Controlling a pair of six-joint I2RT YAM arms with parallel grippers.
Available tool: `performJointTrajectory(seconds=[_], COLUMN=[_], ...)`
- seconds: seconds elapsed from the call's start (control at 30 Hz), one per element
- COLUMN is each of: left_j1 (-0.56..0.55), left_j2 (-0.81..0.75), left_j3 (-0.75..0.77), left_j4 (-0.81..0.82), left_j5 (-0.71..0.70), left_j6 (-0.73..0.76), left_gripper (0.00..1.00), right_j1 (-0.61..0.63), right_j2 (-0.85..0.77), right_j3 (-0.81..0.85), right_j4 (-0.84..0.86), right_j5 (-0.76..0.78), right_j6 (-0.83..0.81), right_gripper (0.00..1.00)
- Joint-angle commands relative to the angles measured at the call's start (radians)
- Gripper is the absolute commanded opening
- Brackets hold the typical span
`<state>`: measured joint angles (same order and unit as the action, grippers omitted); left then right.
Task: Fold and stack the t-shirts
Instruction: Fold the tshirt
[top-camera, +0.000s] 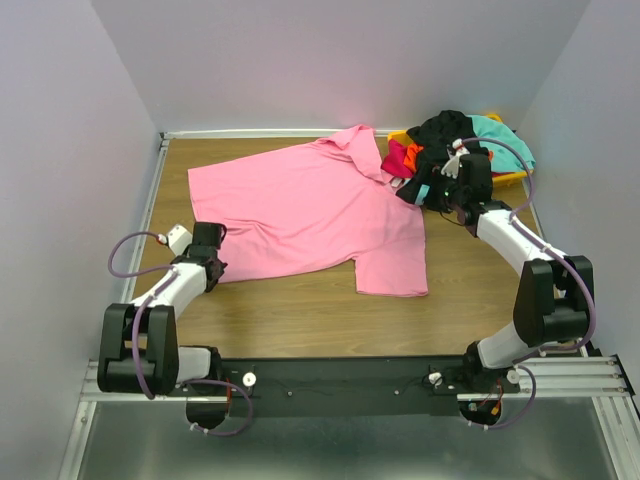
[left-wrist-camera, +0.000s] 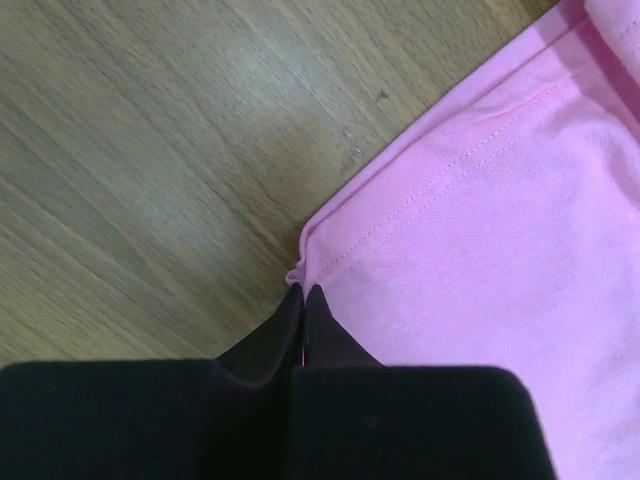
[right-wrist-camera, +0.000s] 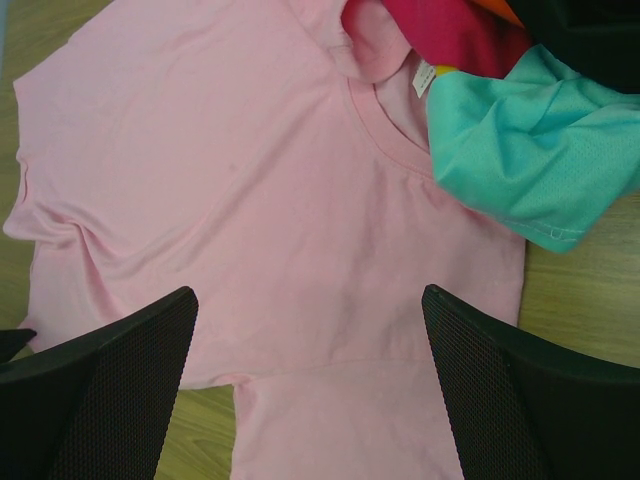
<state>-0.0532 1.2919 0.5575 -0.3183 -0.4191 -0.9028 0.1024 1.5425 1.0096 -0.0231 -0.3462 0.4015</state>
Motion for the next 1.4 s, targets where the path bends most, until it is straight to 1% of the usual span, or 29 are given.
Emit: performJointTrajectory(seconds=[0.0, 0.17, 0.2, 0.27, 0.3, 0.37, 0.4, 0.43, 0.47, 0.6, 0.73, 0.83, 0.87, 0.93, 1.0, 1.07, 1.17, 1.2, 1.27, 1.3, 1.37], left_j1=[0.006, 0.006, 0.006, 0.006, 0.006, 0.006, 0.006, 0.006, 0.006, 0.004, 0.003, 0.0, -0.002, -0.007, -0.007, -0.011, -0.011, -0.013, -0.013, -0.013, -0.014], left_j2=[-0.061, -0.222, -0.289, -0.36, -0.434, -0.508, -0.582, -0.617, -0.682, -0.787, -0.78, -0.753, -0.75, -0.753, -0.761, -0.769, -0.786, -0.793, -0.796, -0.795, -0.793], left_j3=[-0.04, -0.087, -0.109, -0.136, -0.161, -0.189, -0.214, -0.222, -0.237, -0.267, -0.261, -0.268, -0.272, -0.294, -0.294, -0.292, -0.294, -0.301, -0.311, -0.312, -0.312], left_j4=[0.015, 0.07, 0.08, 0.11, 0.117, 0.142, 0.148, 0.15, 0.151, 0.182, 0.206, 0.222, 0.238, 0.269, 0.275, 0.283, 0.297, 0.303, 0.314, 0.314, 0.315], left_j5=[0.043, 0.034, 0.023, 0.026, 0.023, 0.032, 0.037, 0.037, 0.039, 0.08, 0.079, 0.062, 0.057, 0.037, 0.031, 0.025, 0.037, 0.051, 0.068, 0.078, 0.082], left_j6=[0.013, 0.025, 0.027, 0.028, 0.025, 0.024, 0.027, 0.027, 0.025, 0.062, 0.094, 0.1, 0.104, 0.11, 0.123, 0.139, 0.156, 0.162, 0.174, 0.179, 0.183], left_gripper=[0.0, 0.0, 0.0, 0.0, 0.0, 0.0, 0.0, 0.0, 0.0, 0.0, 0.0, 0.0, 0.0, 0.0, 0.0, 0.0, 0.0, 0.0, 0.0, 0.0, 0.0], right_j1=[-0.006, -0.006, -0.007, -0.007, -0.004, 0.0, 0.006, 0.013, 0.025, 0.052, 0.105, 0.128, 0.131, 0.134, 0.135, 0.135, 0.148, 0.149, 0.157, 0.161, 0.171], right_j2=[-0.033, -0.051, -0.056, -0.067, -0.071, -0.097, -0.105, -0.114, -0.13, -0.163, -0.194, -0.219, -0.225, -0.26, -0.294, -0.346, -0.381, -0.383, -0.378, -0.377, -0.372], right_j3=[-0.02, -0.039, -0.049, -0.063, -0.071, -0.1, -0.111, -0.12, -0.143, -0.184, -0.206, -0.233, -0.239, -0.27, -0.296, -0.334, -0.355, -0.355, -0.359, -0.365, -0.381], right_j4=[0.017, 0.015, 0.014, 0.015, 0.015, 0.015, 0.015, 0.015, 0.015, -0.027, -0.113, -0.185, -0.233, -0.286, -0.316, -0.345, -0.385, -0.396, -0.44, -0.451, -0.456], right_j5=[-0.019, -0.01, -0.01, -0.004, 0.001, 0.022, 0.035, 0.047, 0.074, 0.154, 0.298, 0.341, 0.396, 0.427, 0.431, 0.412, 0.404, 0.403, 0.414, 0.42, 0.402], right_j6=[0.01, 0.013, 0.016, 0.023, 0.031, 0.037, 0.043, 0.046, 0.052, 0.063, 0.079, 0.099, 0.1, 0.1, 0.109, 0.122, 0.152, 0.152, 0.155, 0.163, 0.174], right_gripper=[1.0, 1.0, 1.0, 1.0, 1.0, 1.0, 1.0, 1.0, 1.0, 1.0, 1.0, 0.99, 0.99, 0.99, 0.98, 0.94, 0.88, 0.86, 0.85, 0.82, 0.8])
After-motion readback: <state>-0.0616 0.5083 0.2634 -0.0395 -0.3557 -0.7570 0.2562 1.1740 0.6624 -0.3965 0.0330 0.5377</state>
